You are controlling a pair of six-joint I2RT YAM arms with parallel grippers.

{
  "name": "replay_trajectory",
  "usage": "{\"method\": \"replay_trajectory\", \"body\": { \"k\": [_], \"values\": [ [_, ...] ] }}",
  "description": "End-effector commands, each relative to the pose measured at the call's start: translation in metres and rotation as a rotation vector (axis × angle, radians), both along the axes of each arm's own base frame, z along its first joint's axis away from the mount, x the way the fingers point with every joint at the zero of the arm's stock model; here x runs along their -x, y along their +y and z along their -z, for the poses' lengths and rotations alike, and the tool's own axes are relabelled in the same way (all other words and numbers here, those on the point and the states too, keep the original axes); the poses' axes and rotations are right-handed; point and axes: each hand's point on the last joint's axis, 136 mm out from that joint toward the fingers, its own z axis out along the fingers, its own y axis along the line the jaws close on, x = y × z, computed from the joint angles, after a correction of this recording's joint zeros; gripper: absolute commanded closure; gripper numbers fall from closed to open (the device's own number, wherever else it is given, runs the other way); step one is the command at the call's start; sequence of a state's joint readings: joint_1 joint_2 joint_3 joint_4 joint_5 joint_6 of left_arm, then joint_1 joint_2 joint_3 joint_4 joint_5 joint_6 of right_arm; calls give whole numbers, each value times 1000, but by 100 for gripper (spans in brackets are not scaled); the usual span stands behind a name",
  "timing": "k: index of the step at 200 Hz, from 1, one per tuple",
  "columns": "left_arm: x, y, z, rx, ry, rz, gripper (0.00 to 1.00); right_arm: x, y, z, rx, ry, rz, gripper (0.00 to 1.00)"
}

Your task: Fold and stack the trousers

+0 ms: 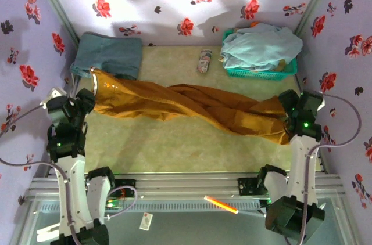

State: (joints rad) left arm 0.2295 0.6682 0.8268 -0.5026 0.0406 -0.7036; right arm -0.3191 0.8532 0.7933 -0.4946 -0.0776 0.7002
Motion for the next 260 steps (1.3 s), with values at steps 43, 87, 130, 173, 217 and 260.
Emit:
{"method": "replay_trajectory", "body": {
  "k": [43,87,130,173,217,260],
  "values": [
    [-54,-67,25,263,60,255,8,-19,123,25,-264,27,-433,21],
    [-105,-69,52,329,84,244,6,7,123,55,-276,208,-430,21],
    [-151,-63,98,322,181,226,27,25,115,87,-288,340,-371,20],
    [-162,-51,106,281,193,185,80,31,131,116,-405,431,-394,21],
    [-139,-48,92,257,159,164,100,56,123,100,-343,434,-380,21],
    [-100,-45,68,233,111,134,100,77,139,91,-444,447,-399,21]
  ]
}}
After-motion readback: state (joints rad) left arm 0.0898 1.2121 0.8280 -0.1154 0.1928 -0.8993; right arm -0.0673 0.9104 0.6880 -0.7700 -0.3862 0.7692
